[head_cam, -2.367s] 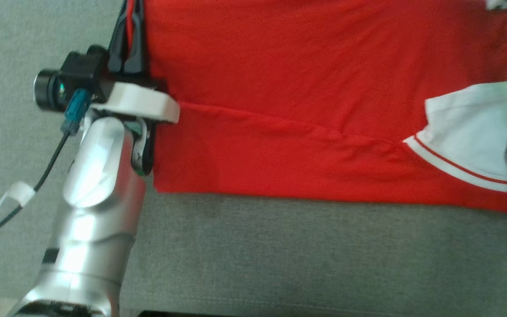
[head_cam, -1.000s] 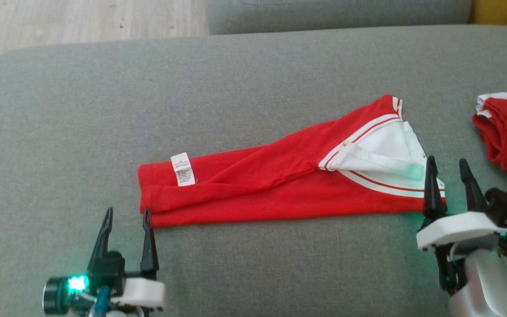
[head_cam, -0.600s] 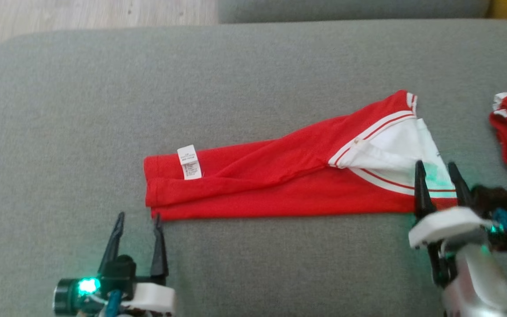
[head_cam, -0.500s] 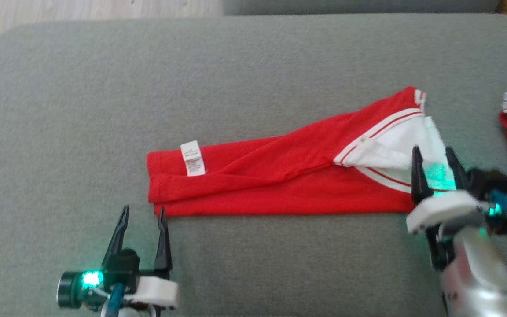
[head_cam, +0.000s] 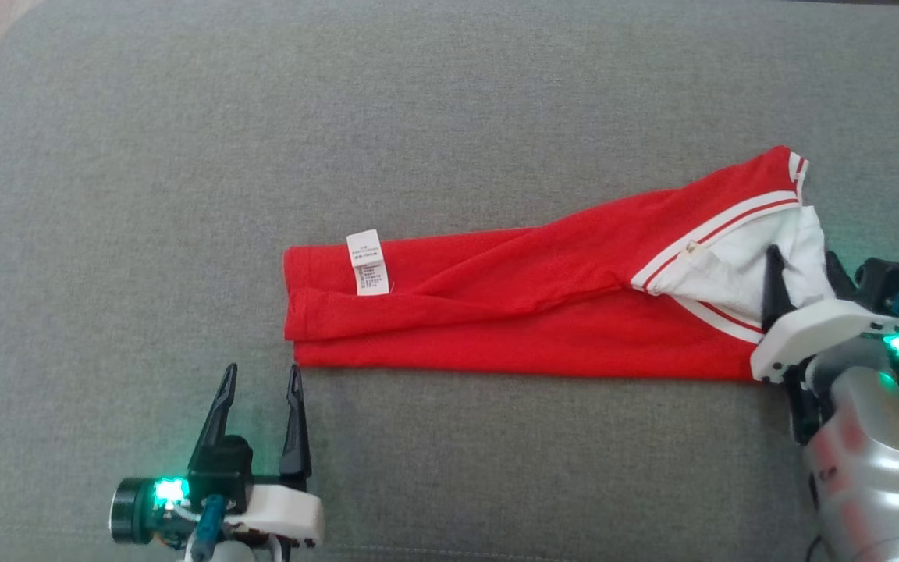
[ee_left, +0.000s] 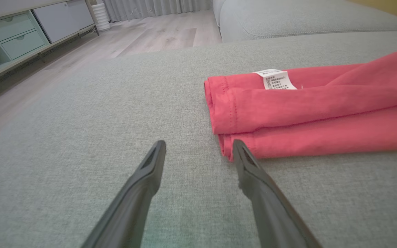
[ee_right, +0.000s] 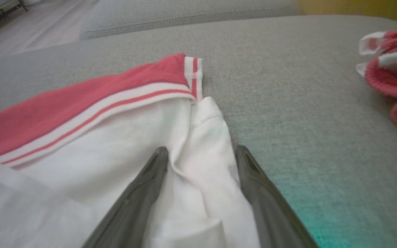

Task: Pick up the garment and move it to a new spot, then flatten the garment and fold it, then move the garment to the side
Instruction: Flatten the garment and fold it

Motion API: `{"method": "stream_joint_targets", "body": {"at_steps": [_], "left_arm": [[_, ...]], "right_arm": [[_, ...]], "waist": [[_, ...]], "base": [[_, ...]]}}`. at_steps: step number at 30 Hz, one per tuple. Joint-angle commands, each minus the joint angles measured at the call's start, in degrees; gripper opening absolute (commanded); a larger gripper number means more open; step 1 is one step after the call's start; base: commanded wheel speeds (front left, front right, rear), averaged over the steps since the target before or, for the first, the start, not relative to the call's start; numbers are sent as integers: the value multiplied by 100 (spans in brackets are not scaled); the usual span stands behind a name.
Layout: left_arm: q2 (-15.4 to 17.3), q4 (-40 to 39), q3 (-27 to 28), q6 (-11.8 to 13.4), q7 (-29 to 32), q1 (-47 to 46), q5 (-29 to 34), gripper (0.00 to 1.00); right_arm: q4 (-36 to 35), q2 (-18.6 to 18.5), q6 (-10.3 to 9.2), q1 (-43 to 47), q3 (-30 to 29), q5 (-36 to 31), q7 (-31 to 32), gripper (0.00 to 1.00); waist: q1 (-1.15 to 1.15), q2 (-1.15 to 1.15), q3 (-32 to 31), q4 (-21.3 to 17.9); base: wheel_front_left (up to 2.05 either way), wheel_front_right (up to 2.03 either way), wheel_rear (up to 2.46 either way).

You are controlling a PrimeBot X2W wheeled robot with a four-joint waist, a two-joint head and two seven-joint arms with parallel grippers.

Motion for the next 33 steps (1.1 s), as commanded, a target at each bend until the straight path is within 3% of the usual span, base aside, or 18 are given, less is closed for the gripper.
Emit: {"method": "stream_joint_targets", "body": {"at_steps": [1, 2, 6, 11, 17, 25, 33], "left_arm": [[36, -146, 156, 24, -29, -188, -58, 100], [36, -145, 159, 28, -29, -188, -61, 100], [36, -150, 168, 27, -29, -198, -54, 100], [36, -153, 198, 5, -29, -210, -50, 100], [36, -99, 170, -36, -29, -71, -31, 100], [36, -31, -49, -98, -29, 54, -54, 100], [36, 51, -301, -127, -29, 140, -81, 100]], "right_arm": [[271, 192, -4, 141, 366, 163, 107, 49], [357, 206, -4, 143, 472, 278, 111, 0], [494, 202, -4, 140, 739, 581, 61, 0], [233, -127, -4, 114, 614, 898, -225, 0], [-1122, -126, -4, 445, 554, 1097, -270, 0], [-2520, 251, -4, 1015, 2106, 1958, -272, 0], [-2780, 302, -4, 952, 3569, 2887, -262, 0]], "waist": [[0, 0, -9, -30], [0, 0, -18, -46], [0, 0, -50, -111], [0, 0, -140, -203], [0, 0, -382, -277], [0, 0, -633, -85], [0, 0, -736, 733]], "base": [[0, 0, 0], [0, 0, 0], [0, 0, 0], [0, 0, 0], [0, 0, 0], [0, 0, 0], [0, 0, 0]]}}
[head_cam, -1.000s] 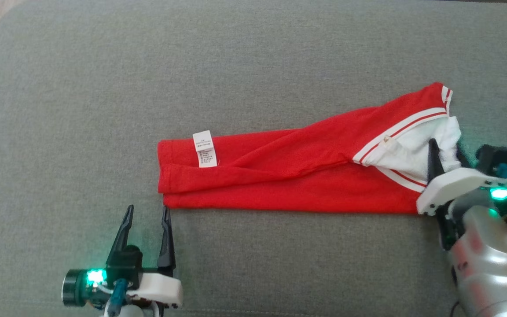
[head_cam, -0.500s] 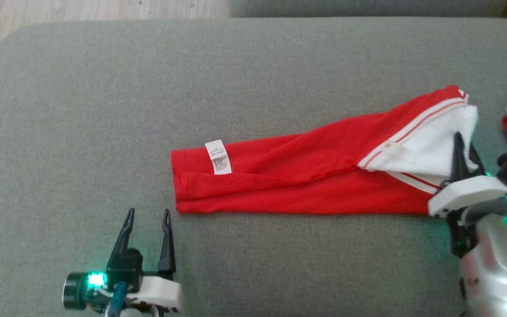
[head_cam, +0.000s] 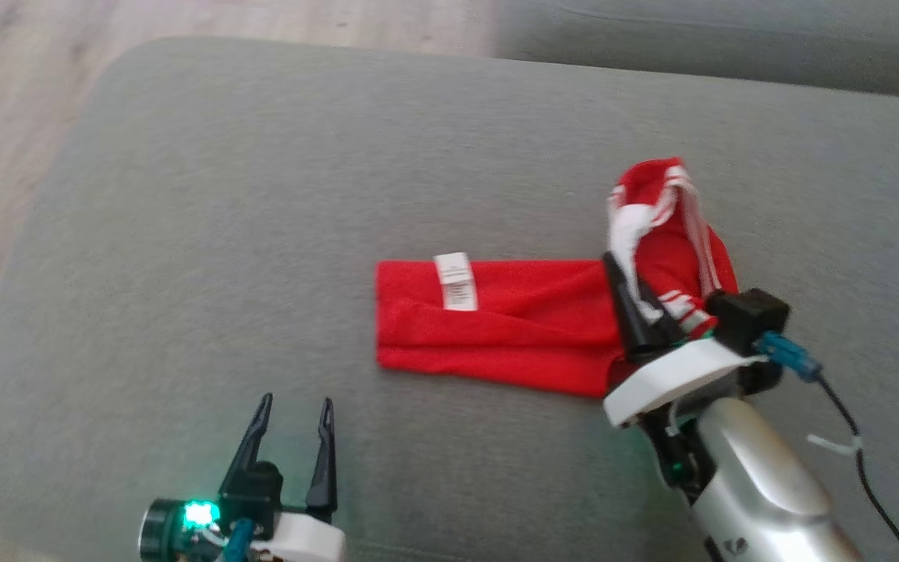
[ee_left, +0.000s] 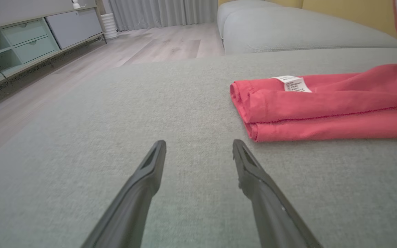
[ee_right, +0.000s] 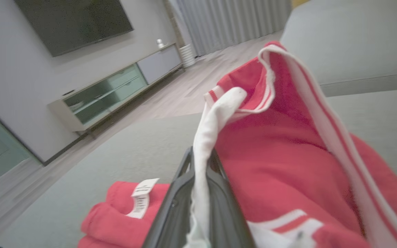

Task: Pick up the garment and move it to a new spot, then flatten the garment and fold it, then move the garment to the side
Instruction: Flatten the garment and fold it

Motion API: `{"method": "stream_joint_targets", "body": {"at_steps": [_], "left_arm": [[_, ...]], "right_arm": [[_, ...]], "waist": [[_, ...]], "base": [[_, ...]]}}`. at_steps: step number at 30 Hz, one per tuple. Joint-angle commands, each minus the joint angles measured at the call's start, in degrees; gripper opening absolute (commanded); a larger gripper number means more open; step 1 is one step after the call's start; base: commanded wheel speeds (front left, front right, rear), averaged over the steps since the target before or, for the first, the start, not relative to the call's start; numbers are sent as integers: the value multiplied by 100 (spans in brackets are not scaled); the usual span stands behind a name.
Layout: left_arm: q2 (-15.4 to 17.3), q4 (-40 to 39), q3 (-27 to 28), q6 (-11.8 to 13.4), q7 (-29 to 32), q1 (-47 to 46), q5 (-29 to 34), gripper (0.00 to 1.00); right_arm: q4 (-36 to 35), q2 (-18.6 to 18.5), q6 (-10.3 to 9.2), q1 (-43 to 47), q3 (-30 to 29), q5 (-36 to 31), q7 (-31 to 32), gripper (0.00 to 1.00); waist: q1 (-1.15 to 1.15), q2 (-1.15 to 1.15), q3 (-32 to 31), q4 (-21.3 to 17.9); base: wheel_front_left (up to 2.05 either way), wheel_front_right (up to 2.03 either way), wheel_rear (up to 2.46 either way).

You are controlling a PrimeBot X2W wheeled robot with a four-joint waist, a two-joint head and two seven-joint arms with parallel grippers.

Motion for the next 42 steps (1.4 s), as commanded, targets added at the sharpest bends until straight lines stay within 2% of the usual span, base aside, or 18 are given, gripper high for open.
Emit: {"method": "stream_joint_targets", "body": {"at_steps": [1, 8, 12, 13, 14, 15, 18, 20, 28, 33, 37, 42], "left_arm": [[32, -105, 104, -17, -29, 5, -20, 100], [32, -53, -95, -41, -29, 135, -42, 100], [32, -35, -233, -49, -29, 125, -62, 100], [32, -30, -250, -40, -29, 121, -73, 100], [32, -30, -250, -40, -29, 121, -73, 100], [32, -26, -261, -30, -29, 110, -84, 100], [32, -54, -230, 26, -29, 59, -108, 100], [32, -101, -195, 43, -29, 16, -91, 100], [32, -288, -17, 70, -29, -235, -38, 100], [35, -341, 137, 84, -29, -356, 48, 100], [59, -341, 283, 123, -29, -359, 99, 100], [78, -377, 464, 192, -29, -156, 121, 100]], "right_arm": [[-138, 101, -4, -244, 332, 146, -37, 0], [193, 106, -4, -587, 1200, 756, -5, 0], [402, 106, -4, -754, 1482, 1039, -27, 0], [444, 106, -4, -792, 1540, 1106, -33, 52], [444, 106, -4, -792, 1540, 1106, -33, 52], [458, 106, -4, -831, 1588, 1161, -40, 100], [444, 106, -4, -917, 1566, 1203, -56, 100], [330, 107, -4, -917, 1301, 1044, -59, 100], [-27, 107, -4, -357, -423, -291, -61, 100], [-276, 107, -4, 76, -1205, -957, -61, 100], [-413, 107, -4, 382, -1534, -1241, -62, 100], [-465, 107, -4, 739, -1555, -1393, -62, 100]], "waist": [[0, 0, -58, 447], [0, 0, -65, 1289], [0, 0, -75, 1495], [0, 0, -78, 1507], [0, 0, -78, 1507], [0, 0, -78, 1510], [0, 0, -93, 1390], [0, 0, -107, 1239], [0, 0, -153, 425], [0, 0, -164, -36], [0, 0, -195, -328], [0, 0, -292, -590]], "base": [[0, 0, 0], [0, 0, 0], [0, 0, 0], [0, 0, 0], [0, 0, 0], [0, 0, 0], [0, 0, 0], [0, 0, 0], [0, 0, 0], [0, 0, 0], [0, 0, 0], [0, 0, 0]]}}
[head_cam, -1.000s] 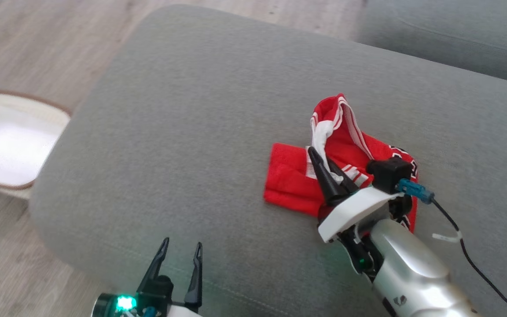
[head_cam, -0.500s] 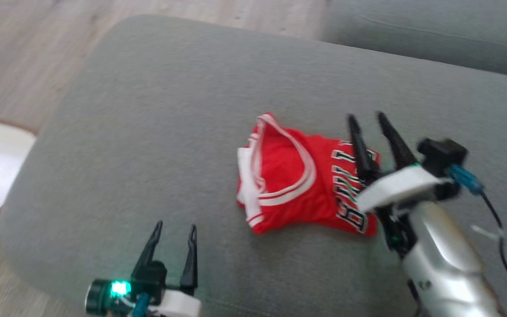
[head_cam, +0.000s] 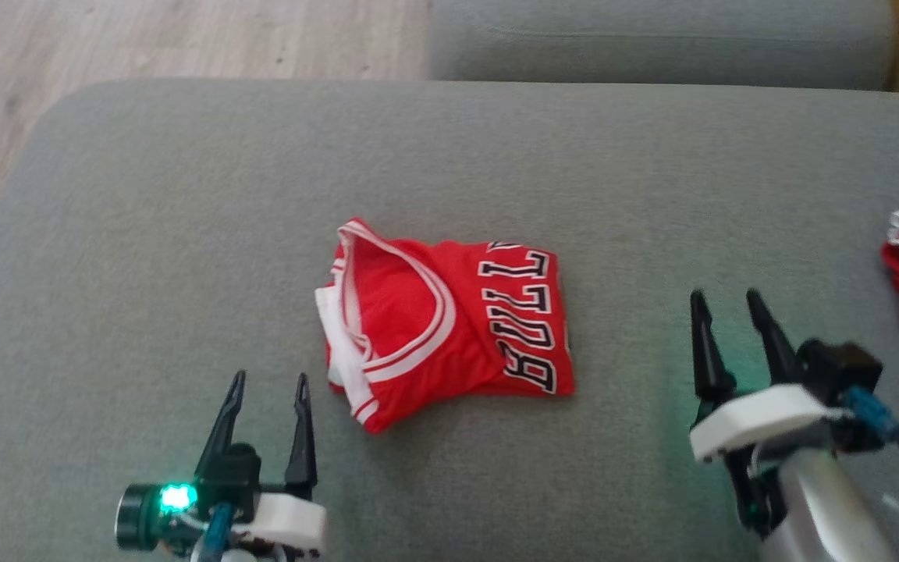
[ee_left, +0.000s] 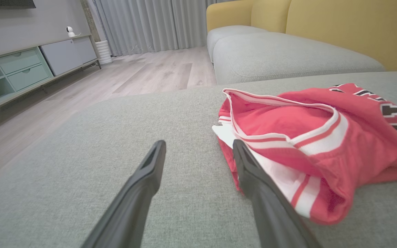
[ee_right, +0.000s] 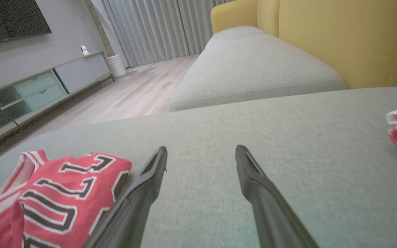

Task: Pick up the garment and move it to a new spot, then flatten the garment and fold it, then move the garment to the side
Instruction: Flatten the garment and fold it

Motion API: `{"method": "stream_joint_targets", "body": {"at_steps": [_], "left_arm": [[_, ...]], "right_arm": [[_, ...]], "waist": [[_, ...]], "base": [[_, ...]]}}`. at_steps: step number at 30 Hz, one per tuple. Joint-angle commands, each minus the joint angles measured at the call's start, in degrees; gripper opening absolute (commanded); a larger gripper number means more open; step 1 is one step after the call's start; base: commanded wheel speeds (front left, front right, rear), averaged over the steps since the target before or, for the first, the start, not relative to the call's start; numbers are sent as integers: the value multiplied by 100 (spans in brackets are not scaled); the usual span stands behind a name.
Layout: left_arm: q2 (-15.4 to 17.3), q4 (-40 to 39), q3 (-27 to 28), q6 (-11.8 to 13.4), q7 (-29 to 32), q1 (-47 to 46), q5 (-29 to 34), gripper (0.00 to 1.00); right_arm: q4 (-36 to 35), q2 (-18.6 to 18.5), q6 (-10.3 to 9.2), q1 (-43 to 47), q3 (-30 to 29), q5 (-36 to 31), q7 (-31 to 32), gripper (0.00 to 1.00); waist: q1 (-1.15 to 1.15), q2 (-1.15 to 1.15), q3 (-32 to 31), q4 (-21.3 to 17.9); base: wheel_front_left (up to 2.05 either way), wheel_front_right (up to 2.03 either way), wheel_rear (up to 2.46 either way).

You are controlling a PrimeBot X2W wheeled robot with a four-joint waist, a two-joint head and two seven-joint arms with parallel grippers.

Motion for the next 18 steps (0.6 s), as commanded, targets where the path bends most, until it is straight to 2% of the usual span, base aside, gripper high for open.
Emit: {"method": "stream_joint_targets", "body": {"at_steps": [1, 9, 18], "left_arm": [[51, -213, 261, 86, -31, 32, 53, 100], [46, -300, 365, 84, -31, 358, 102, 100], [38, -294, 328, 14, -31, 260, 154, 100]], "right_arm": [[-226, 63, -4, 48, 169, -105, -62, 100], [-270, 63, -4, 391, 203, 72, -62, 100], [-342, 63, -4, 307, 434, 27, -62, 100]], "waist": [[0, 0, -91, -168], [0, 0, -143, -318], [0, 0, -89, -205]], "base": [[0, 0, 0], [0, 0, 0], [0, 0, 0]]}}
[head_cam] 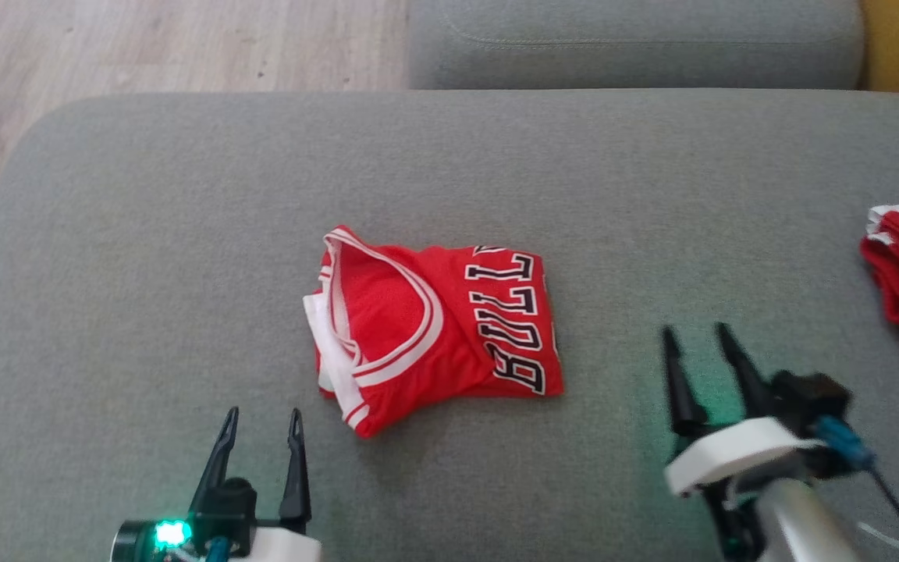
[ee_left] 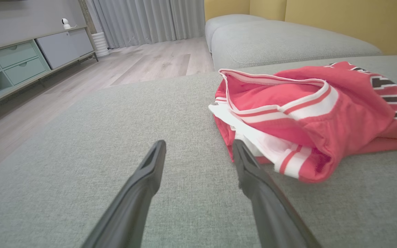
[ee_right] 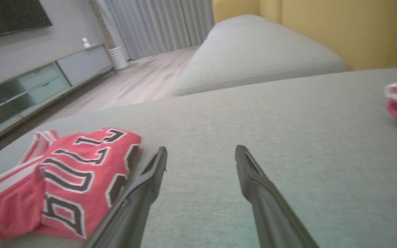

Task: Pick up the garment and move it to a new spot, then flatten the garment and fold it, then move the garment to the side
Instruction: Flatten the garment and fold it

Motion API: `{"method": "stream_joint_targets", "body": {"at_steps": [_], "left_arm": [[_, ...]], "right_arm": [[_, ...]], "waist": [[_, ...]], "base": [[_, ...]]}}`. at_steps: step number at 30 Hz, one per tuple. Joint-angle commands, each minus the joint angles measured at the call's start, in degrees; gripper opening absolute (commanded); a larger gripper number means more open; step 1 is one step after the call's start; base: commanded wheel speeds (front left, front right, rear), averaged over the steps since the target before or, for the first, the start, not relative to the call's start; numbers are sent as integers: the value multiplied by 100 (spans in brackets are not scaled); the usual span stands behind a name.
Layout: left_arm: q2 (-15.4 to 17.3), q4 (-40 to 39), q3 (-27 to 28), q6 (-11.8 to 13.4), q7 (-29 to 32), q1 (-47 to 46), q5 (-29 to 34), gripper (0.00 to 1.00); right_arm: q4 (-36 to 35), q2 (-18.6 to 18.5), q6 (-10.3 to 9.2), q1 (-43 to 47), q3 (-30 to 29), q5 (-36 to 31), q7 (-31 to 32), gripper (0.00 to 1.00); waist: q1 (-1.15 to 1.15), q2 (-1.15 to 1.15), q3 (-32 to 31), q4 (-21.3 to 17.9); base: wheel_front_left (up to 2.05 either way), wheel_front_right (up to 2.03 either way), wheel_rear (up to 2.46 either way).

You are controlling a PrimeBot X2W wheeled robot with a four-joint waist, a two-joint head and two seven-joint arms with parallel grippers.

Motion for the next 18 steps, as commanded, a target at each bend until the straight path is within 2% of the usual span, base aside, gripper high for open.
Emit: {"method": "stream_joint_targets", "body": {"at_steps": [1, 9, 13, 18], "left_arm": [[31, -164, 141, -28, -31, -256, 46, 100], [14, -57, 8, -78, -31, -262, -9, 100], [10, -28, -39, -94, -31, -243, -24, 100], [6, -13, -111, -113, -31, -201, -34, 100]], "right_arm": [[-254, 11, -4, -222, 286, -65, -62, 100], [-321, 12, -4, -707, 1751, 54, -62, 100], [-134, 12, -4, -940, 2533, 223, -62, 100], [293, 12, -4, -1167, 3140, 345, -62, 100]], "waist": [[0, 0, 26, 56], [0, 0, 100, 556], [0, 0, 128, 844], [0, 0, 156, 1109]], "base": [[0, 0, 0], [0, 0, 0], [0, 0, 0], [0, 0, 0]]}}
